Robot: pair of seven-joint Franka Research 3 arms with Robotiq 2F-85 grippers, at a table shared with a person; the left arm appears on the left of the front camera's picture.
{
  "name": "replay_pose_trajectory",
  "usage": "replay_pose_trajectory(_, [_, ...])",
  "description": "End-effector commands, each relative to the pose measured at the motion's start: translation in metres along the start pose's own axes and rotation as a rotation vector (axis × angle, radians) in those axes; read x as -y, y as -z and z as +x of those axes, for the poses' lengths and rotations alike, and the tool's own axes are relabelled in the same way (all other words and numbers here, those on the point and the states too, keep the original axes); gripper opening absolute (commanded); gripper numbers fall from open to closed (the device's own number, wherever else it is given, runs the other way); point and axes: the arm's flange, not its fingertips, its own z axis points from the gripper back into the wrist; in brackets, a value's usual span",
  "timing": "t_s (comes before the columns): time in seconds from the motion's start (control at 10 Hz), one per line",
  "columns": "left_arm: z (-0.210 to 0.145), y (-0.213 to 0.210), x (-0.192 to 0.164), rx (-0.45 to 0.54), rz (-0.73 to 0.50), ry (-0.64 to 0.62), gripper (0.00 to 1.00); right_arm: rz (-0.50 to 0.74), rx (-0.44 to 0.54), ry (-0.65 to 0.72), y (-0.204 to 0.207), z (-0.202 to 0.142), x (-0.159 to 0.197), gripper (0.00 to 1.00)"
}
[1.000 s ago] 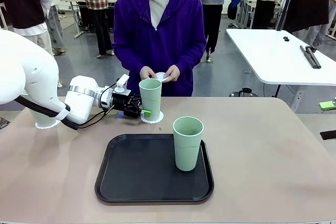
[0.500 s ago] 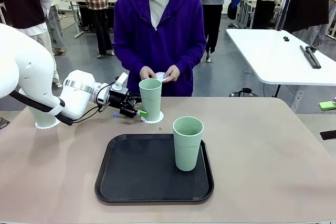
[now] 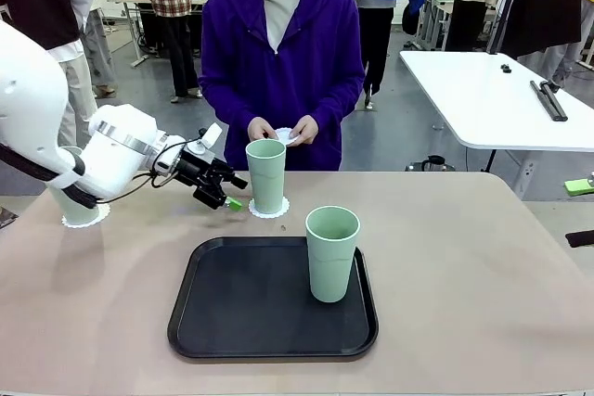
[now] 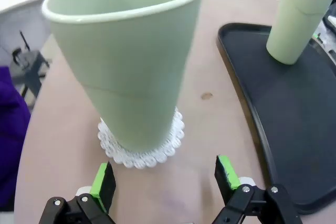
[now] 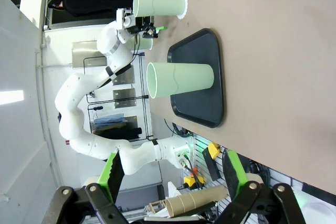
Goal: Place coasters on the table and set cups on them.
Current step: Take one Reusable plastic cup from the Flat Tray and place it on a coaster set by the human.
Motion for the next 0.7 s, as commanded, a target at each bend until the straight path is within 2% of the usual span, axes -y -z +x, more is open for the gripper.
replay_pose_trajectory(0.0, [0.038, -0.026, 0.04, -0.188, -0.006, -0.085, 1.0, 0.019, 0.003, 0.0, 0.0, 0.002, -0.002, 1.0])
replay_pose_trajectory(0.2, [0.076, -0.052, 0.072, -0.338, 0.076, -0.169, 1.0, 0.019, 0.003, 0.0, 0.0, 0.002, -0.002, 1.0])
replay_pose_trajectory(0.4, [0.103, -0.068, 0.098, -0.455, 0.094, -0.31, 1.0, 0.019, 0.003, 0.0, 0.0, 0.002, -0.002, 1.0])
replay_pose_trajectory(0.6, [0.126, -0.083, 0.126, -0.531, 0.125, -0.39, 1.0, 0.019, 0.003, 0.0, 0.0, 0.002, -0.002, 1.0])
